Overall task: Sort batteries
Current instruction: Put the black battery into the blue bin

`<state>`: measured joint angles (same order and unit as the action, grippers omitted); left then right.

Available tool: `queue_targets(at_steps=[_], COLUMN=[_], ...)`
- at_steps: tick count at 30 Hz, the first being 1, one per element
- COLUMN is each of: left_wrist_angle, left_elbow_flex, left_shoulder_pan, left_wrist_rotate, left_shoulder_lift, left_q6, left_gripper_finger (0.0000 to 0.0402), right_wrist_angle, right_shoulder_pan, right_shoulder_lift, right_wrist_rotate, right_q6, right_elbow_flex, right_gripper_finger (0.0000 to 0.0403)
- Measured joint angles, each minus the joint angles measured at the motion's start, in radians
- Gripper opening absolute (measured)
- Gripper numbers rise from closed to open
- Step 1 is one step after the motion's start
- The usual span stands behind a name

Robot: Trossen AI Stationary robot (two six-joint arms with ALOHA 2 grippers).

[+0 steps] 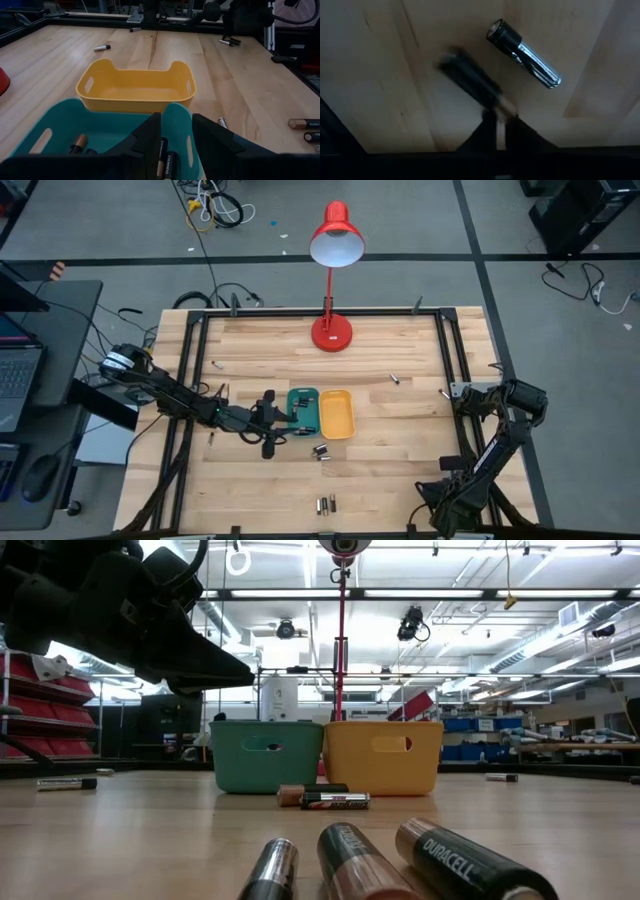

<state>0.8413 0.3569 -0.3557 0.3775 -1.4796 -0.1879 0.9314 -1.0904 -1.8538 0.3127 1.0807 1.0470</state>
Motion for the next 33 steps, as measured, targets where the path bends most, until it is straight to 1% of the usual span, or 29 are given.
queue_targets(at_steps=[2,9,14,17,20,28,30,33], left_wrist_angle=[0.000,-0.002,-0.003,-0.003,-0.004,-0.027,-0.040,-0.053], left_elbow_flex=[0.000,0.000,0.000,0.000,0.000,0.000,0.000,0.000], left_shoulder_pan=[0.000,0.000,0.000,0.000,0.000,0.000,0.000,0.000], left_wrist_rotate=[0.000,0.001,0.001,0.001,0.001,0.001,0.001,0.004], left_shoulder_lift=[0.000,0.000,0.000,0.000,0.000,0.000,0.000,0.000], left_q6=[0.000,0.000,0.000,0.000,0.000,0.001,0.001,-0.003], left_gripper_finger=[0.0127,0.0127,0.0127,0.0127,0.0127,0.0127,0.0127,0.0127], right_wrist_angle=[0.000,-0.005,0.012,0.027,0.033,0.057,0.061,0.020], right_shoulder_pan=[0.000,0.000,-0.015,-0.031,-0.038,-0.045,-0.047,-0.049], right_shoulder_lift=[0.000,0.016,0.077,0.094,0.094,0.065,0.056,0.040], right_wrist_rotate=[0.004,0.011,0.014,-0.015,-0.040,-0.050,-0.058,-0.057], right_q6=[-0.003,0.025,0.101,0.093,0.049,-0.113,-0.130,-0.150], right_elbow_flex=[0.001,0.001,0.010,0.038,0.062,0.071,0.071,0.071], right_gripper_finger=[0.0004,0.0005,0.0016,0.0037,0.0068,0.0160,0.0178,0.0196])
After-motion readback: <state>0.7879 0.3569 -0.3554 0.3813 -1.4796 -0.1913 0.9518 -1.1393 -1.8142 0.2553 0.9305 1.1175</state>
